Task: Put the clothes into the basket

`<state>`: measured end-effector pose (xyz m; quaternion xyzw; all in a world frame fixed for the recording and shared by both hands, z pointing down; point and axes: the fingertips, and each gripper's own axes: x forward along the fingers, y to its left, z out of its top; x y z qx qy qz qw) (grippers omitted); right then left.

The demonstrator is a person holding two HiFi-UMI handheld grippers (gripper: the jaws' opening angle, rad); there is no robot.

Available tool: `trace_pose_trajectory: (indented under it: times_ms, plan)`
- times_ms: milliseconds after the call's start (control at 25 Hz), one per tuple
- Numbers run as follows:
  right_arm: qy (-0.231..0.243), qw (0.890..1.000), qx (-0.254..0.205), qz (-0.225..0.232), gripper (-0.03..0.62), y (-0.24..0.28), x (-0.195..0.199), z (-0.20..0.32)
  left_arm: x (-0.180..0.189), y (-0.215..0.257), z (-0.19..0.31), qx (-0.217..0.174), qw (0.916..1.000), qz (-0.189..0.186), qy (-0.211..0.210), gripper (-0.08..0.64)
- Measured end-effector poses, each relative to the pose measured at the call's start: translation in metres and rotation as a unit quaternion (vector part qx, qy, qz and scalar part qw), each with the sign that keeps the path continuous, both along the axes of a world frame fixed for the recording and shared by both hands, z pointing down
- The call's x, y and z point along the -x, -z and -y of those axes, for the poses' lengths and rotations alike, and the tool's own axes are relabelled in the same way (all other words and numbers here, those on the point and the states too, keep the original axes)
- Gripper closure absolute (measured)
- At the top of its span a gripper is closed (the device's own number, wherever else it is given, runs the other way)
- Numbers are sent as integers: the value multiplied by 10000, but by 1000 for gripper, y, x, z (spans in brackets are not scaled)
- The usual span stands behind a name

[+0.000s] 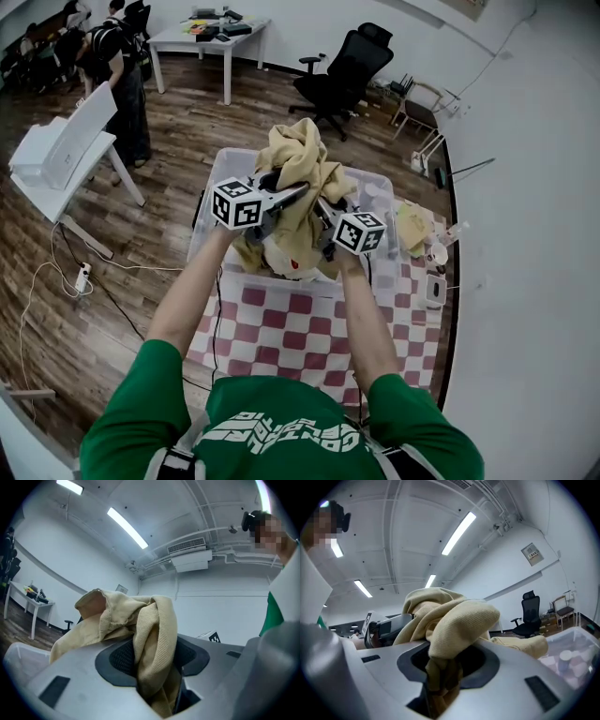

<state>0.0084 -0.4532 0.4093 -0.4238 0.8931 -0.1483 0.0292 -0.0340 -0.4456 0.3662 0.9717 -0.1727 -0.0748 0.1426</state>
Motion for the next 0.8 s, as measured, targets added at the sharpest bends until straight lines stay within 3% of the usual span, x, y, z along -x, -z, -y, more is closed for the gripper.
trace_pose_trajectory:
  times_ms: [320,520,800]
  plan:
    - [114,9925,1060,-598,472,-100,-9,14,-8,-98,22,897,9945,536,-32,359]
    - [232,9808,1628,-1052,471,-158,-15,19,-13,-157,31,1401,9864,848,-98,359]
    - [457,9627,2329,-1296,469,-225,-16,25,-16,-222,44,1844,9759,1159,-126,359]
